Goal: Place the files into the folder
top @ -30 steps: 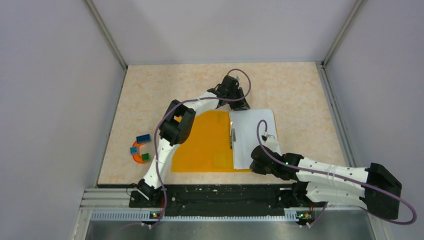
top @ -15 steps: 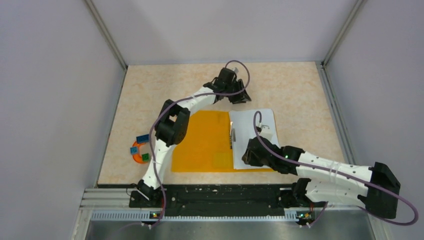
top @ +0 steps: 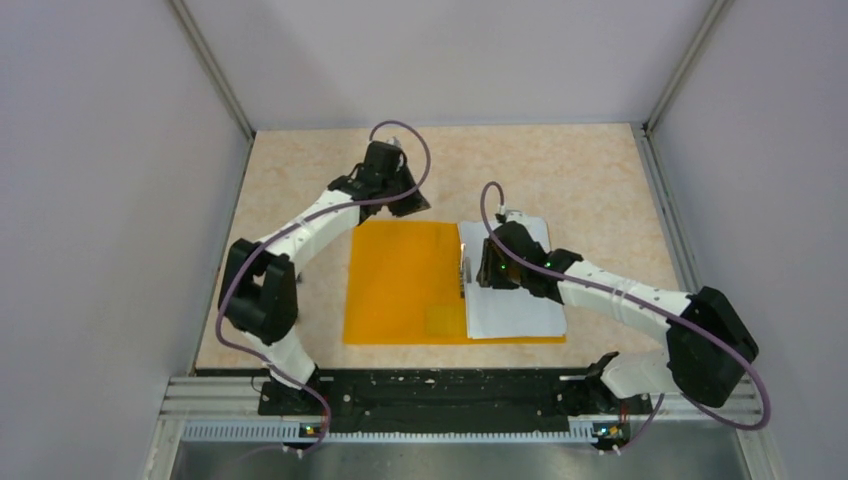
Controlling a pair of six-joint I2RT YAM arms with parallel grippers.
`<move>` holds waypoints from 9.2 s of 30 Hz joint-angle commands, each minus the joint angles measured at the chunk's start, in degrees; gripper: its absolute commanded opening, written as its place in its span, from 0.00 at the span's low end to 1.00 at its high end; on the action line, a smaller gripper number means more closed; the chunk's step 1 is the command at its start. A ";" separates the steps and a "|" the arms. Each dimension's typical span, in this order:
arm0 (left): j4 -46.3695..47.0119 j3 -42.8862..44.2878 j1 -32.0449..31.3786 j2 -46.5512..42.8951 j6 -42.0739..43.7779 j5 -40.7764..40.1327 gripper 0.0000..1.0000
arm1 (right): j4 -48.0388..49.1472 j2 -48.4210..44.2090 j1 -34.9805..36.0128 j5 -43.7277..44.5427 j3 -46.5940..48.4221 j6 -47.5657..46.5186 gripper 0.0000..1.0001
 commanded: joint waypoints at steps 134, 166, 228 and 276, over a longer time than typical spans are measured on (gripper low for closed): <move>-4.74 -39.29 -8.23 -10.49 -30.57 -15.13 0.00 | 7.65 23.70 -2.35 -1.54 16.88 -13.53 0.24; -6.14 -38.68 -8.22 -10.59 -30.92 -16.52 0.00 | -6.22 28.80 4.35 6.76 37.06 -28.91 0.17; -8.13 -37.38 -8.17 -9.03 -31.17 -16.87 0.00 | -8.01 33.13 6.32 12.20 38.95 -29.37 0.10; -8.65 -37.32 -8.19 -4.93 -34.26 -16.17 0.00 | -6.43 26.86 6.12 8.09 27.95 -25.37 0.08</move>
